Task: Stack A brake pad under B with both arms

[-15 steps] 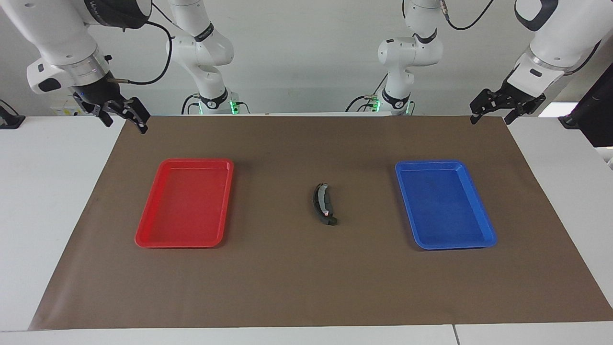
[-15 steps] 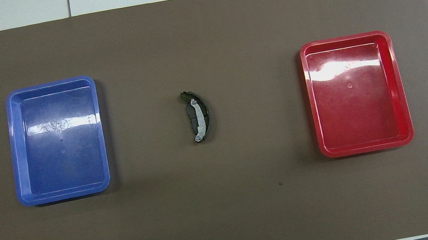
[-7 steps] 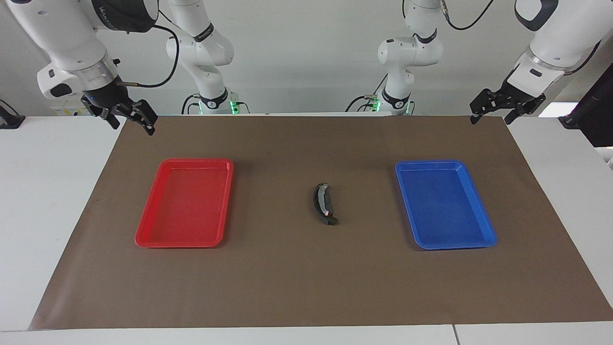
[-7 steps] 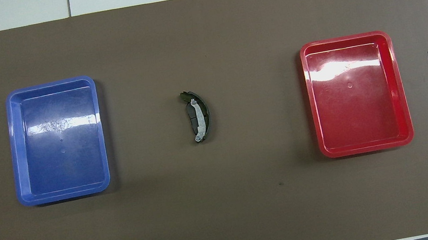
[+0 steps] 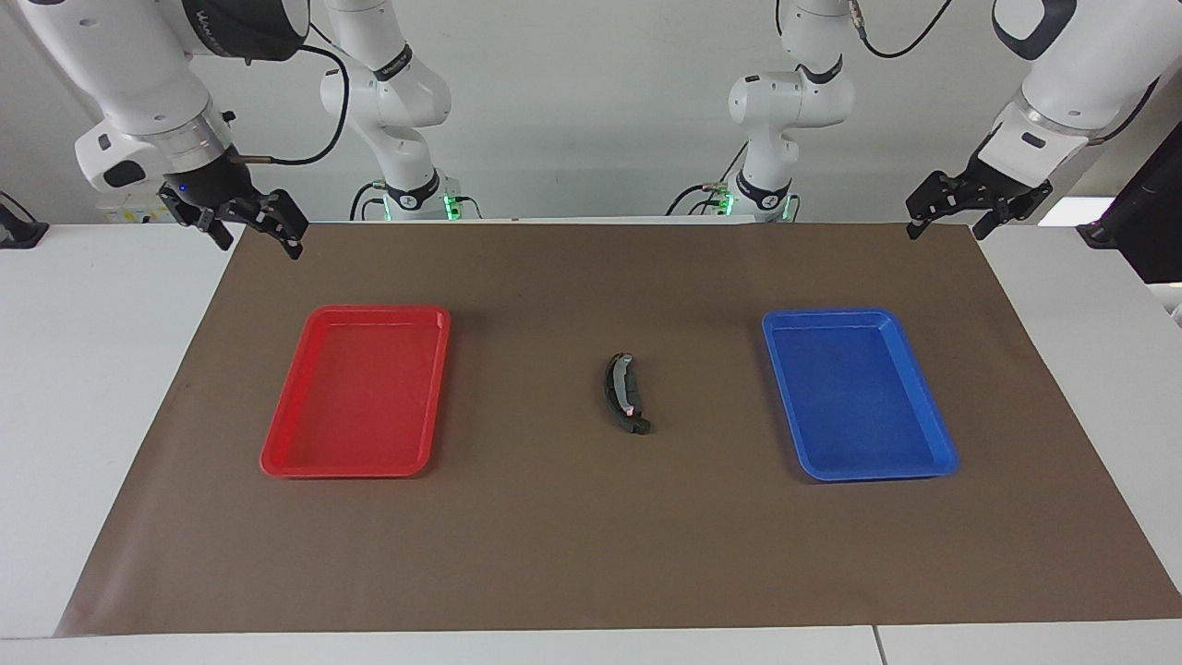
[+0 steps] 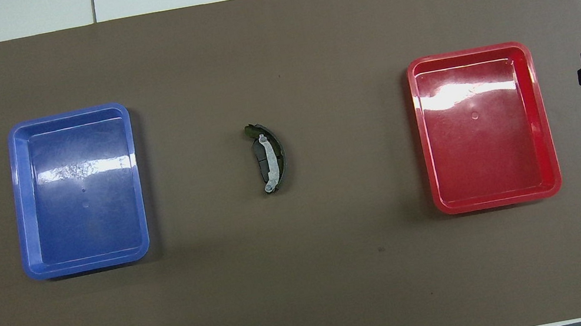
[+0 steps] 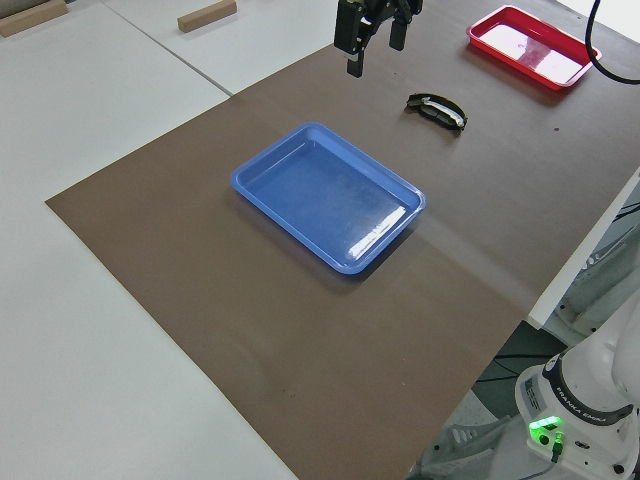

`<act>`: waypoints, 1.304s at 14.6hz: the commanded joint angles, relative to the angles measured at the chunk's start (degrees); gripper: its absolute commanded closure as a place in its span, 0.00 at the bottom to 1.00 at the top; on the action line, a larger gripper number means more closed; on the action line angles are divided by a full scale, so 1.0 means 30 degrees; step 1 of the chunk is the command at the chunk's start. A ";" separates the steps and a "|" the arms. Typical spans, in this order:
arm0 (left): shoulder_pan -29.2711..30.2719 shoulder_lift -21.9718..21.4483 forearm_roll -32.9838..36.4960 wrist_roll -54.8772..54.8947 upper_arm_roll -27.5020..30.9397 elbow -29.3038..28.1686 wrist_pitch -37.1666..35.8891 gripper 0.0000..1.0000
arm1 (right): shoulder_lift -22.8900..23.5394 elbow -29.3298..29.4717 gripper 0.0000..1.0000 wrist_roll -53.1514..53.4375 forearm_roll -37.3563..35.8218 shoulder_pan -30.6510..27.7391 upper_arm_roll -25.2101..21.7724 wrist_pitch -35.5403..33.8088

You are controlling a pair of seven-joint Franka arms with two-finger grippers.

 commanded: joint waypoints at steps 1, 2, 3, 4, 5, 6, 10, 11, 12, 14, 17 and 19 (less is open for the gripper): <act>0.0019 -0.0415 0.0354 0.0101 -0.0025 -0.0516 0.0313 0.00 | -0.0044 0.0032 0.00 -0.0285 -0.0085 0.0453 0.0028 0.0160; 0.0019 -0.0386 0.0325 0.0101 -0.0025 -0.0516 0.0313 0.00 | -0.0044 0.0002 0.00 -0.0255 -0.0318 0.0863 -0.0001 0.0161; 0.0019 -0.0386 0.0353 0.0101 -0.0025 -0.0516 0.0313 0.00 | -0.0044 0.0002 0.00 -0.0284 -0.0349 0.0867 -0.0002 0.0161; 0.0019 -0.0386 0.0354 0.0101 -0.0025 -0.0516 0.0342 0.00 | -0.0044 0.0002 0.00 -0.0255 -0.0321 0.0896 0.0027 0.0161; 0.0019 -0.0386 0.0354 0.0101 -0.0025 -0.0516 0.0313 0.00 | -0.0044 -0.0027 0.00 -0.0255 -0.0320 0.0896 0.0028 0.0161; 0.0019 -0.0386 0.0354 0.0101 -0.0025 -0.0516 0.0342 0.00 | -0.0073 -0.0085 0.00 -0.0226 -0.0262 0.0867 0.0057 0.0248; 0.0019 -0.0386 0.0354 0.0101 -0.0025 -0.0516 0.0313 0.00 | -0.0044 -0.0057 0.00 -0.0459 -0.0086 0.0808 0.0028 0.0425; 0.0019 -0.0386 0.0354 0.0101 -0.0025 -0.0516 0.0342 0.00 | -0.0073 -0.0057 0.00 -0.0460 -0.0086 0.0896 0.0028 0.0425; 0.0019 -0.0386 0.0354 0.0101 -0.0025 -0.0516 0.0342 0.00 | -0.0045 -0.0028 0.00 -0.0460 -0.0115 0.0896 0.0028 0.0425; 0.0019 -0.0386 0.0354 0.0101 -0.0025 -0.0516 0.0313 0.00 | -0.0015 0.0089 0.00 -0.0605 -0.0319 0.0867 0.0028 0.0425; 0.0048 -0.0386 0.0325 0.0101 -0.0025 -0.0516 0.0313 0.00 | -0.0103 0.0061 0.00 -0.0665 -0.0320 0.0896 0.0028 0.0366; 0.0019 -0.0386 0.0354 0.0101 -0.0025 -0.0516 0.0313 0.00 | -0.0103 -0.0086 0.00 -0.0665 -0.0262 0.0925 0.0057 0.0541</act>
